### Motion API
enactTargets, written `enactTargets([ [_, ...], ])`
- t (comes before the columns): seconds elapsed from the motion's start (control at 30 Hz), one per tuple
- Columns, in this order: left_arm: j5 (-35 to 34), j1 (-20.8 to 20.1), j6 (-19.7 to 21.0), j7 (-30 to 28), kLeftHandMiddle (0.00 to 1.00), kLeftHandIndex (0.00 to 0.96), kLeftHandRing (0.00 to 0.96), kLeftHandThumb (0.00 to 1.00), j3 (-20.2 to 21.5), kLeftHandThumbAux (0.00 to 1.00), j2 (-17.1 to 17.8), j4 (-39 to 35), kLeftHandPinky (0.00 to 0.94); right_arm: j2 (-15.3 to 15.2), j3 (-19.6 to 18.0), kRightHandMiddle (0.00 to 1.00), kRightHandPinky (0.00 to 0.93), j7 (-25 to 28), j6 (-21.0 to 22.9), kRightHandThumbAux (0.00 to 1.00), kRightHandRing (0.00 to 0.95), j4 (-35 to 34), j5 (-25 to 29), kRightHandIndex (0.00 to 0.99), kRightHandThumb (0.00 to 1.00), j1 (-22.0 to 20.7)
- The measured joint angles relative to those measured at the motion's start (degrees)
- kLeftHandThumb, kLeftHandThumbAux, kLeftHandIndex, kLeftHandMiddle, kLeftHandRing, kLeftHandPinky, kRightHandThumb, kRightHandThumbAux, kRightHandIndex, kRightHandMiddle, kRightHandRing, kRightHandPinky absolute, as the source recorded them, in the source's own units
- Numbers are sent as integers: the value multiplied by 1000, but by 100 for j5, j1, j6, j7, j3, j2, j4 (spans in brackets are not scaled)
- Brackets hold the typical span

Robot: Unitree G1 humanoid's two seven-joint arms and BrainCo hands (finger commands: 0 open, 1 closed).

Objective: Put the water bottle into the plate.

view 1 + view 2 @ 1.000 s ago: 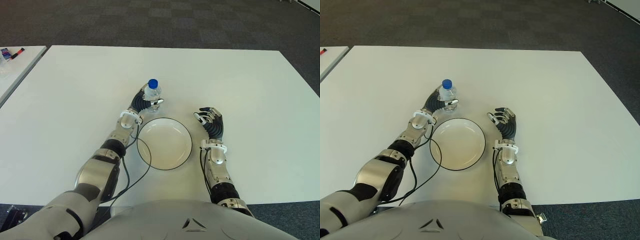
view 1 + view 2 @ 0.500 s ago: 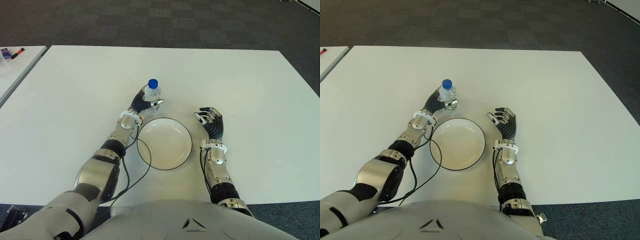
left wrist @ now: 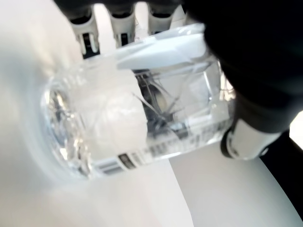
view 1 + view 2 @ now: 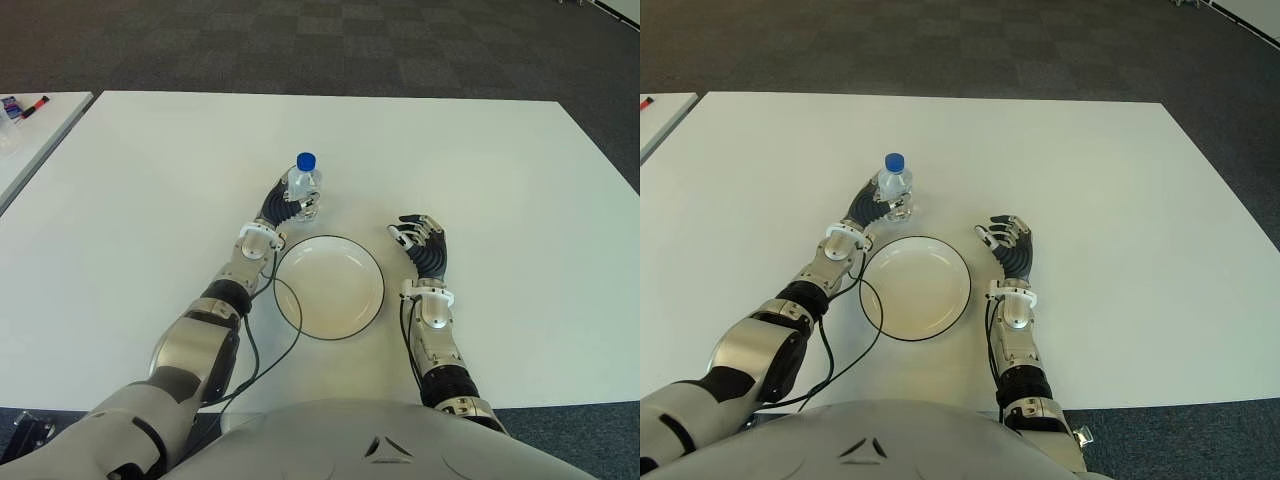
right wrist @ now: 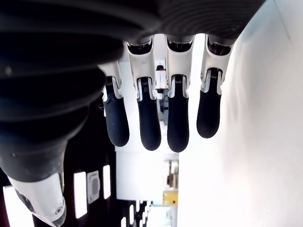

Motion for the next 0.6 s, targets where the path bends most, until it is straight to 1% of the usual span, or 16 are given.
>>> enactTargets([
  [0.07,4,0,0,74,190,51,233,499,0,627,-8,-16,316,0,0,420,444,-1,0,723,437,0,0,419,700,0],
  [0.13,43,0,1,202,227,85,264,600,-1,605,-16,-31,343,1,0,419,443,-1,0,723,436,1,1,420,700,-1],
  [0.33,132,12,13,572,293,158,324,748,-4,556,-45,-28,371,4,-3,417,439,-1,-2,723,432,4,2,420,700,-2],
  [0.43,213,34,10,749,325,196,354,812,-14,526,-54,-22,385,5,-3,417,439,0,-7,723,431,9,2,419,700,-2],
  [0.6,333,77,-11,1037,353,235,378,872,-37,492,-64,1,395,8,-6,416,439,0,-12,723,430,12,3,419,699,-5],
])
